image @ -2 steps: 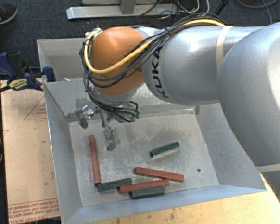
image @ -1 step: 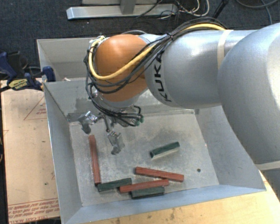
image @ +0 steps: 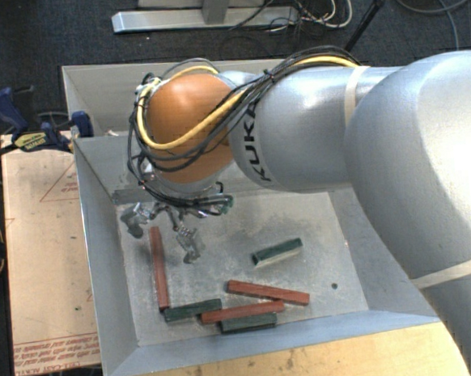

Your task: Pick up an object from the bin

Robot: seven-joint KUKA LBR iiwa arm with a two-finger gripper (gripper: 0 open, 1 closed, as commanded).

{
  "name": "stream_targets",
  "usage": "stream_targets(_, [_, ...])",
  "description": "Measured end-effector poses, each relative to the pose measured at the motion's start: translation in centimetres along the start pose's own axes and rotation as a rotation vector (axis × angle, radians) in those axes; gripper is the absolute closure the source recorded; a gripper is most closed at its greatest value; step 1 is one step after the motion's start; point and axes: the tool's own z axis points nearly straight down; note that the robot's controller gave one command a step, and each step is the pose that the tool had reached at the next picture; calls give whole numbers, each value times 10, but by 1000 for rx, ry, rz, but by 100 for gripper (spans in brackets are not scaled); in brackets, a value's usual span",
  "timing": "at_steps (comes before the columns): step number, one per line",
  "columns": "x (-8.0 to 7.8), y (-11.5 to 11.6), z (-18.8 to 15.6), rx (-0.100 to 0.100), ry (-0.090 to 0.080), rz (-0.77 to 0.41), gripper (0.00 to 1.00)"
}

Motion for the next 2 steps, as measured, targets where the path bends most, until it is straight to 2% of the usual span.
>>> stream_targets(1, [-2, -5, 38, -2, -1, -305, 100])
stream_targets(2, [-2, -5, 38, -2, -1, -305, 100])
